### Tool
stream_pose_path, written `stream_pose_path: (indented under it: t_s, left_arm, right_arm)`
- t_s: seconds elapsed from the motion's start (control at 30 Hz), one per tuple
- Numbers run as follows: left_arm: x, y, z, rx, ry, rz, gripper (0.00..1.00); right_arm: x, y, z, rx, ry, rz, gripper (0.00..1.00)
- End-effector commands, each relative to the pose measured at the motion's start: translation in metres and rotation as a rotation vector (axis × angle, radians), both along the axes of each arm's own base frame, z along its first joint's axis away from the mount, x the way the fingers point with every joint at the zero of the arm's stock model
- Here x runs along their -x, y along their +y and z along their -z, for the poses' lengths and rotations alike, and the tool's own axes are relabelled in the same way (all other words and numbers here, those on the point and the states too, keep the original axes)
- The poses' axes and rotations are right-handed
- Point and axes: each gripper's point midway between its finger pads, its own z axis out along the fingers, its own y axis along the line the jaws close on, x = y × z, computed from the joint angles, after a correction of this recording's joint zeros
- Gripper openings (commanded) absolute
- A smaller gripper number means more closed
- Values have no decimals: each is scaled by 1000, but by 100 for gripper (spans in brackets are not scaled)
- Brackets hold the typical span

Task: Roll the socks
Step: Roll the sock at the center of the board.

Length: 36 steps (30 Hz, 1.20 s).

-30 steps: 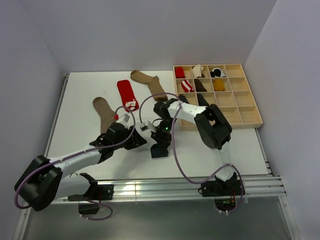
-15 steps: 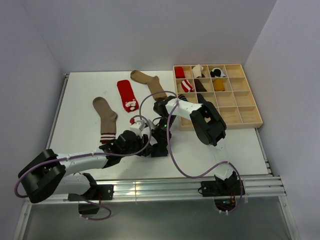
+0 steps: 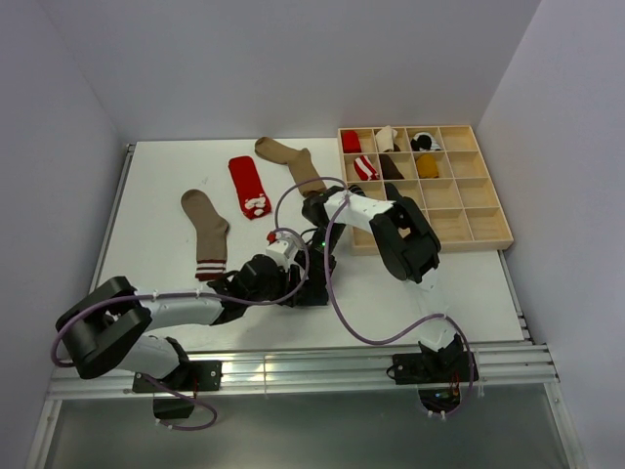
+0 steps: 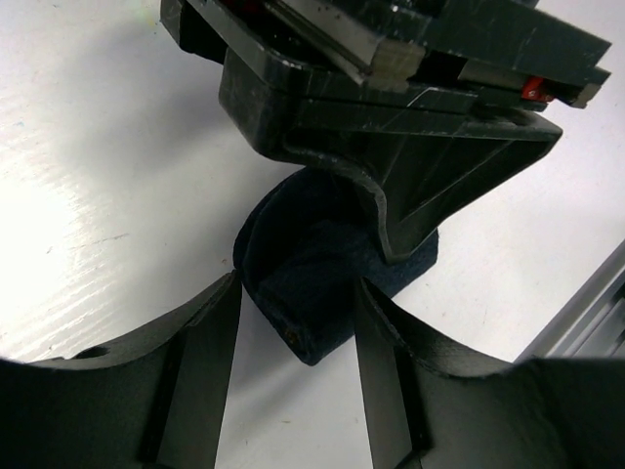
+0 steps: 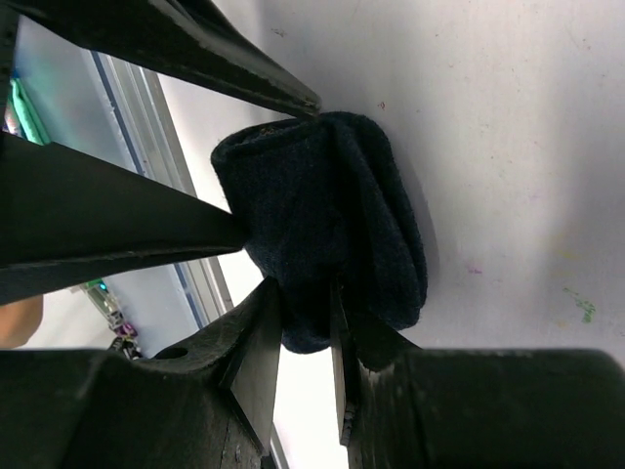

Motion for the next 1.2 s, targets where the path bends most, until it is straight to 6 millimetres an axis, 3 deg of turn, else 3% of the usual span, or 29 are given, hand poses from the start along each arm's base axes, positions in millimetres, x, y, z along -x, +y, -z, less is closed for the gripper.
stream_pose_path:
  t_s: [0.0,0.3,0.4,0.63,0.87,1.17]
  left_arm:
    - [-8,-17,-12,35,-40,29,55]
    - [1,-19,6,56,52,12,49]
    - [10,-18,18,62,119,-3,38]
    - [22,-5,39,20,234,-64,0]
    - [23,14,62,-127,331,-172,0]
    - [22,21,72,-207,382,-229,0]
  right_arm:
    - [-21,-14,31,77,-96,-35,30]
    - [-27,-14,35,96,-117,-16,31]
    - [-29,-14,36,101,-126,-6,31]
    - [-35,-12,34,97,-174,18,36]
    - [-61,-6,17,54,-339,125,48]
    - [-80,-10,-36,-75,-509,258,55]
